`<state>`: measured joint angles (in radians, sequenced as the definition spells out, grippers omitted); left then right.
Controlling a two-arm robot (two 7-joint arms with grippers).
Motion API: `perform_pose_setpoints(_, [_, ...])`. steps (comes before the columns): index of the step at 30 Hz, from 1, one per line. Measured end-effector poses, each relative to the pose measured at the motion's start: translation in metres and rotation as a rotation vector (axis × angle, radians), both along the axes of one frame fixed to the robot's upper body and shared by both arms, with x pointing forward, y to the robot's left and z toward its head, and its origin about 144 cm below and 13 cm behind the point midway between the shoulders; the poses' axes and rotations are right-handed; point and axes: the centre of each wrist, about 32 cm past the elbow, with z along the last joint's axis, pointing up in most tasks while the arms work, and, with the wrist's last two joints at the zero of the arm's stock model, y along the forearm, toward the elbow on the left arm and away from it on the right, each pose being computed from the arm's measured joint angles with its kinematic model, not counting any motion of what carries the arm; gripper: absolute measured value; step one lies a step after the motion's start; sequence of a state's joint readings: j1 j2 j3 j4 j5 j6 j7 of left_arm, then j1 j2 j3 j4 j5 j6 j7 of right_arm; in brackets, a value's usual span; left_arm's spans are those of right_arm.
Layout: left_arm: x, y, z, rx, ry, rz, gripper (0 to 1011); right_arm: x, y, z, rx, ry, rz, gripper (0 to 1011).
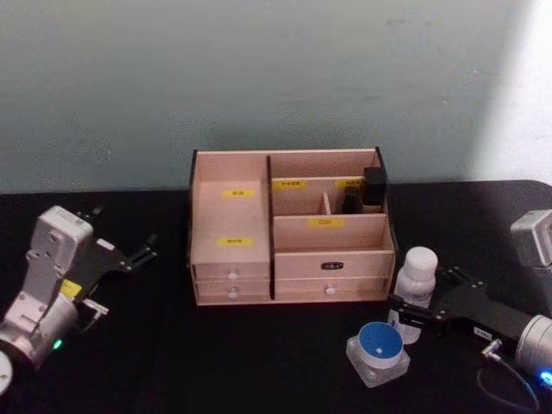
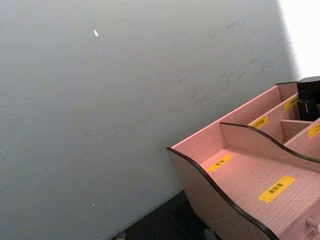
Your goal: Pick up the facial cleanser and watermelon frost from the table and place them into the tiered storage box.
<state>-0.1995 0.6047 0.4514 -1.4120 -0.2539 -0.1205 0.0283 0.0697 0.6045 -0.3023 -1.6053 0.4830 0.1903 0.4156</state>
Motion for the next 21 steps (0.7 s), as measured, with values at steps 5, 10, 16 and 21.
perform_pose_setpoints(5, [0.0,0.0,0.0,0.0,0.0,0.0,1001,-0.0001,-0.0002,-0.0001,0.0,0.0,-0.001,993])
perform_pose_setpoints(10, [0.0,0.0,0.0,0.0,0.0,0.0,1001,-0.0002,-0.0003,-0.0001,-0.001,0.0,-0.001,872])
perform_pose_setpoints(16, [0.0,0.0,0.0,0.0,0.0,0.0,1001,-0.0003,-0.0004,0.0,-0.001,0.0,-0.001,693])
perform_pose_setpoints(21, [0.0,0.0,0.0,0.0,0.0,0.0,1001,-0.0004,-0.0004,0.0,-0.001,0.0,-0.001,599])
